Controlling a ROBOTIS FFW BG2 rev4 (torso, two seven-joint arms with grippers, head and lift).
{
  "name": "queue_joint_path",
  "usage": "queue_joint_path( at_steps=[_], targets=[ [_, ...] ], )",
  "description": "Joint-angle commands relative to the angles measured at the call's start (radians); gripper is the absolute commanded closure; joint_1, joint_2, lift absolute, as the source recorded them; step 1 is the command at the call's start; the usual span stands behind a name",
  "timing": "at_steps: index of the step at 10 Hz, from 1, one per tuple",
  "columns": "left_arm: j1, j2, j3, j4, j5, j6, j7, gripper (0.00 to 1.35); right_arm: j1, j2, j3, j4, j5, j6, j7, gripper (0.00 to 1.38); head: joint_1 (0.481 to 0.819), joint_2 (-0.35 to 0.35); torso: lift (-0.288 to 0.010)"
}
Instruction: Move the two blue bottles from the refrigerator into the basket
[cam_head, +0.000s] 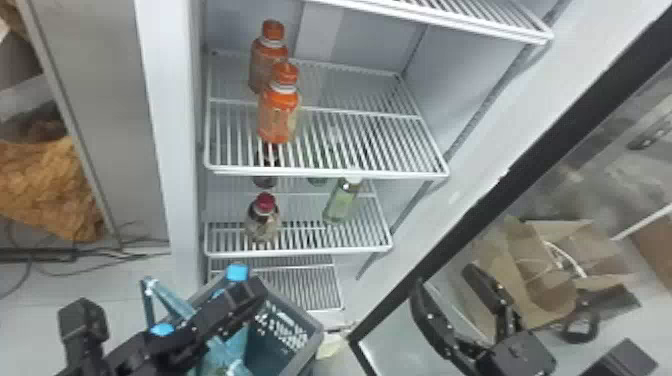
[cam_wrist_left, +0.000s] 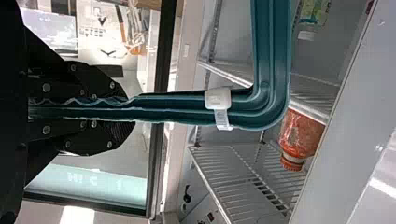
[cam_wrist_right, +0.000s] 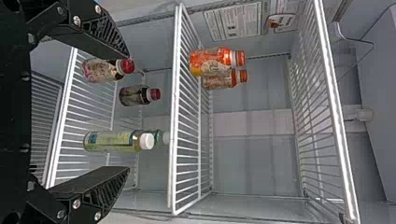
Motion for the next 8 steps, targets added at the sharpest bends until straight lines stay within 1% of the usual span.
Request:
queue_joint_path(
  at_steps=[1,8],
  targets=[
    [0.000,0.001,0.000,0.000,-0.002,0.001,0.000,1.20,-0.005,-0.003,0.006,0.008,-0.005,0.000,0.000,0.21,0.695,-0.350,0.000],
    [-0.005,0.003,0.004,0.000,-0.002,0.001,0.000,1.20,-0.012,-0.005,0.008,0.012,-0.015,-0.007,0.000,0.21,0.695,-0.350,0.000]
  ],
)
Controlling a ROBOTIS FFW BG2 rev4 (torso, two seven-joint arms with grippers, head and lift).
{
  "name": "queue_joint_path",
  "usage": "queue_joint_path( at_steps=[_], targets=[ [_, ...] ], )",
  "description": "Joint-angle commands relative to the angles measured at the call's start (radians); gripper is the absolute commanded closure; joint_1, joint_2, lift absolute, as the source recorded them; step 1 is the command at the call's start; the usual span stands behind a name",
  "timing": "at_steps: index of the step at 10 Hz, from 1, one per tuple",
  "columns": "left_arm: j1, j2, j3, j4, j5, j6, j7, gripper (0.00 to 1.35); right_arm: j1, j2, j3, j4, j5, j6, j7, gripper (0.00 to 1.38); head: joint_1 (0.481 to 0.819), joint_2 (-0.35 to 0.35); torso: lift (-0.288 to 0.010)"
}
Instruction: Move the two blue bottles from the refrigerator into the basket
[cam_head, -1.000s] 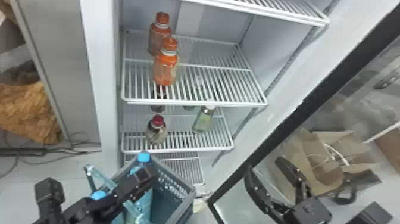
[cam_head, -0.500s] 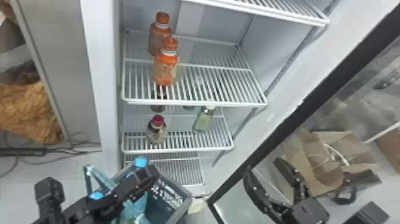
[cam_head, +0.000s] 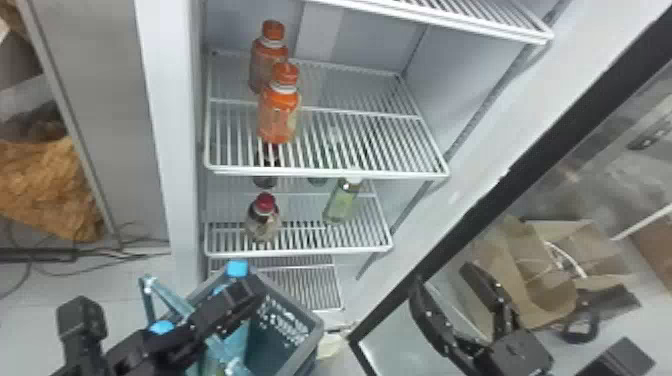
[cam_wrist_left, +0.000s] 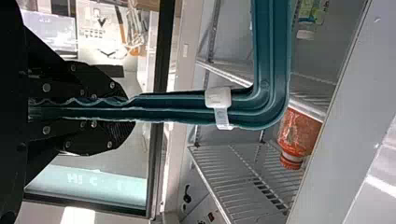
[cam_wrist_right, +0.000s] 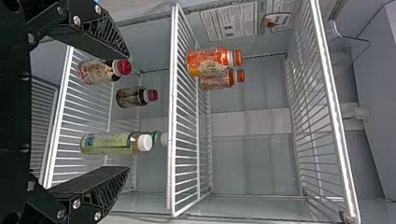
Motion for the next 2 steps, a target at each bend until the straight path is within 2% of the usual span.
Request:
queue_joint_path(
  at_steps=[1,2],
  targets=[
    [0.000,0.001,0.000,0.000,0.000,-0.002,0.000,1.20,-0.001,0.000,0.000,0.003,-0.005,0.000,0.000,0.21,0.695,-0.350,0.000],
    [0.000,0.001,0.000,0.000,0.000,-0.002,0.000,1.20,-0.003,-0.002,0.002,0.005,-0.007,0.000,0.000,0.21,0.695,-0.350,0.000]
  ],
)
